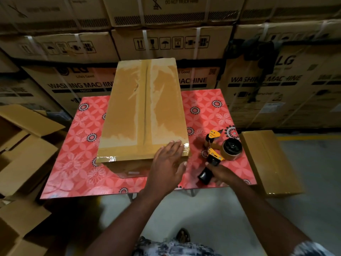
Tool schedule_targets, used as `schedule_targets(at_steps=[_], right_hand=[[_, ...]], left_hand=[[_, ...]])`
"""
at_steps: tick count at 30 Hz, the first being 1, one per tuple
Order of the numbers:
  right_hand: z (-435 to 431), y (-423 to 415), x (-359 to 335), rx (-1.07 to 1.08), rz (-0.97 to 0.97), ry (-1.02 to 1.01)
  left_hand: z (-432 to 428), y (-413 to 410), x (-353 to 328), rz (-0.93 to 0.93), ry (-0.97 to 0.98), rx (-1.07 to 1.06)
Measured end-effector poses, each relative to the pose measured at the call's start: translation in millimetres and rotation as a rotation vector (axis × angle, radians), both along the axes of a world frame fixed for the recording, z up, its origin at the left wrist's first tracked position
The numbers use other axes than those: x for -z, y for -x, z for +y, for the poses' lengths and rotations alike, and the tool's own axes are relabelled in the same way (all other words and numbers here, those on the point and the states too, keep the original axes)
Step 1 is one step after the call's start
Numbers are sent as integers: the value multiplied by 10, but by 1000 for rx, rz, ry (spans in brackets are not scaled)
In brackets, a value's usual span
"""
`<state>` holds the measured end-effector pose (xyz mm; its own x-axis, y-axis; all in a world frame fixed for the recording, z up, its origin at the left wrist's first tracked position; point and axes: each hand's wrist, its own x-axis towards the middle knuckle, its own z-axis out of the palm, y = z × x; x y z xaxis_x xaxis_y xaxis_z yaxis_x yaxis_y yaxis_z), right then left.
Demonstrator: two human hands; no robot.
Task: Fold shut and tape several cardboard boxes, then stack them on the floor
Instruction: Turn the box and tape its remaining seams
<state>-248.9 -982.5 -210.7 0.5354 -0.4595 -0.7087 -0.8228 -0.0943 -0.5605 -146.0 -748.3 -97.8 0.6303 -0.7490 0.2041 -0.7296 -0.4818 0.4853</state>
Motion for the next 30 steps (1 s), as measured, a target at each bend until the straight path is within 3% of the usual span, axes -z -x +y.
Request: schedule_targets(at_steps=[2,3,5,7,8,13,17,24,30], right_hand=[[140,-52,-255,-243,-12,344],[229,-83,-381,-224,-176,358],[425,-173,-578,52,-590,7],[617,-304,-665,210,-774,-362],[703,-363,-669,235,-809,-437],[1005,-476,-640,358,-728,-323],[1027,-398,-538,260,-781,-227],[1030,-333,-496,65,-834,208],[959,-252,-632,-25,-841,115]], left_hand=[[-5,6,-8,-2,5,-5],[-9,8,-9,-4,11,-8],[-18,13,-3,-7,16,-11],[-20,18,3,-11,18,-8],[-19,18,6,-11,20,-6],[-13,9,-17,-2,0,4],[-12,13,-16,-9,3,2],[-13,0,-24,-14,-20,10],[0,-4,-68,44,-42,19]])
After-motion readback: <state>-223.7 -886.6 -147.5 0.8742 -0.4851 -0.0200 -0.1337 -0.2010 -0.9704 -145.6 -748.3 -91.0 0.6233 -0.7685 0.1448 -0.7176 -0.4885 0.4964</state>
